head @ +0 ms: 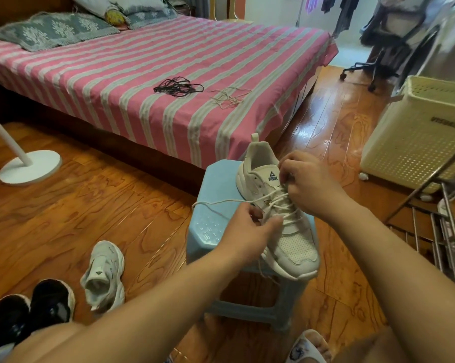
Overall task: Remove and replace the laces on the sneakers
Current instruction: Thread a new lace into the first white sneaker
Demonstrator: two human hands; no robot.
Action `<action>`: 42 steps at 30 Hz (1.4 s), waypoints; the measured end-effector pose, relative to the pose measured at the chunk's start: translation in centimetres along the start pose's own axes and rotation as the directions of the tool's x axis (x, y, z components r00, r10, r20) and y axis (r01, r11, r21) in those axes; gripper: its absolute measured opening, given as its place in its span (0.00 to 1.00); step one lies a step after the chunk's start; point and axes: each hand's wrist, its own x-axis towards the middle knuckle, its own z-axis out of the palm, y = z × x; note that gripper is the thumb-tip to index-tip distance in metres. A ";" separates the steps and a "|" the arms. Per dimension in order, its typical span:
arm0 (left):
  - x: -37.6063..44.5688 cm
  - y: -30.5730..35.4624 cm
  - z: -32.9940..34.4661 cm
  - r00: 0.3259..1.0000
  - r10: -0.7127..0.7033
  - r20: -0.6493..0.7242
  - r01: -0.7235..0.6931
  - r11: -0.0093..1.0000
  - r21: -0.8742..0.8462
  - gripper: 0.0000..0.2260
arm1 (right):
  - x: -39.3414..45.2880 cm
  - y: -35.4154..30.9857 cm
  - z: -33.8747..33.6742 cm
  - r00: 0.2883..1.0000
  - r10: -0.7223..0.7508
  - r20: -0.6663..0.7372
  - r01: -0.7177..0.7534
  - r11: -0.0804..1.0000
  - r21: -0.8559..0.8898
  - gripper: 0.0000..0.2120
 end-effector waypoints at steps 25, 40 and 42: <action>4.0 -4.4 -20.0 0.783 -0.561 -0.270 -0.177 0.215 -0.960 0.08 | -0.5 -0.3 0.3 1.000 0.014 -0.022 -0.014 1.000 0.001 0.14; -1.6 1.8 -7.4 0.999 0.031 -0.033 -0.034 0.995 -0.092 0.05 | -0.8 -2.2 1.2 0.999 0.050 -0.003 -0.050 0.999 0.002 0.07; -1.4 0.9 -5.3 0.998 0.046 -0.045 -0.045 0.999 0.021 0.06 | -0.9 -2.2 1.0 0.999 0.043 -0.029 -0.042 0.998 0.035 0.06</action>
